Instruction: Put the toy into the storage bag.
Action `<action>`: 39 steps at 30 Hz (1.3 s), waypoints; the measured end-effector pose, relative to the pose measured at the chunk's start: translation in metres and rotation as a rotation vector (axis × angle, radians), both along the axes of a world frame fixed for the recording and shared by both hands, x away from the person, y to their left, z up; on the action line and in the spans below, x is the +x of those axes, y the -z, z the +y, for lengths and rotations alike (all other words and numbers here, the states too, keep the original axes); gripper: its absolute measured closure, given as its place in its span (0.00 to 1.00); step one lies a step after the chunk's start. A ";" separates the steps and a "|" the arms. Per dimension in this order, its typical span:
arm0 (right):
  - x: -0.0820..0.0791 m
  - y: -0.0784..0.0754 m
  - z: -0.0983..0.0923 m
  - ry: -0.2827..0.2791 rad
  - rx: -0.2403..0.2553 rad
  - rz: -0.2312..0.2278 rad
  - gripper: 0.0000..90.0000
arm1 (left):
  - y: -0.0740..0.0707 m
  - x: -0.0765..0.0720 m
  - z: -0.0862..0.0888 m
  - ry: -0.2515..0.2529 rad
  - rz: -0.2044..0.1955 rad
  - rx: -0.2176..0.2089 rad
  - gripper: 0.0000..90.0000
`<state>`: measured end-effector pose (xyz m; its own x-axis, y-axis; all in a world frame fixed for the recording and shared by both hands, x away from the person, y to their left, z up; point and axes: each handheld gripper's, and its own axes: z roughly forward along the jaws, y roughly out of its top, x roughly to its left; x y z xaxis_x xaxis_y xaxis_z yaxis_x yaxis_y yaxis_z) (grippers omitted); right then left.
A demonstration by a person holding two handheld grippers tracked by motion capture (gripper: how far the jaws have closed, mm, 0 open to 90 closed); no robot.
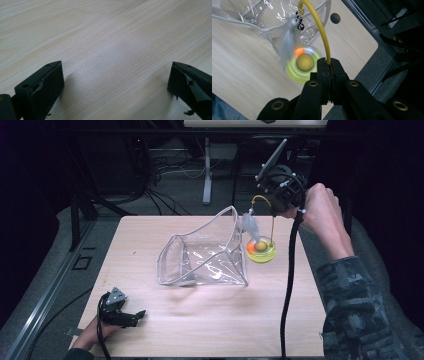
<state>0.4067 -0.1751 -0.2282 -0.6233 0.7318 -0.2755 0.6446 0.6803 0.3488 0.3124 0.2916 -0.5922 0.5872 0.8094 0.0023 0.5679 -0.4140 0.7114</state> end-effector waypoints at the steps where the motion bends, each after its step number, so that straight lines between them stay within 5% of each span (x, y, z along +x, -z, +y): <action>1: 0.000 -0.003 0.000 -0.003 -0.006 -0.003 0.98 | 0.000 0.000 0.000 0.000 -0.001 0.000 0.00; 31: 0.007 -0.038 0.012 0.015 -0.017 -0.060 0.98 | 0.000 0.000 0.000 0.003 0.000 0.000 0.00; 39: 0.007 -0.052 0.019 0.021 0.009 -0.106 0.98 | 0.000 0.000 0.000 0.007 0.006 0.001 0.00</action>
<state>0.4137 -0.1563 -0.1761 -0.5752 0.7475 -0.3321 0.6182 0.6632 0.4219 0.3127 0.2919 -0.5918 0.5929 0.8052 -0.0009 0.5695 -0.4185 0.7075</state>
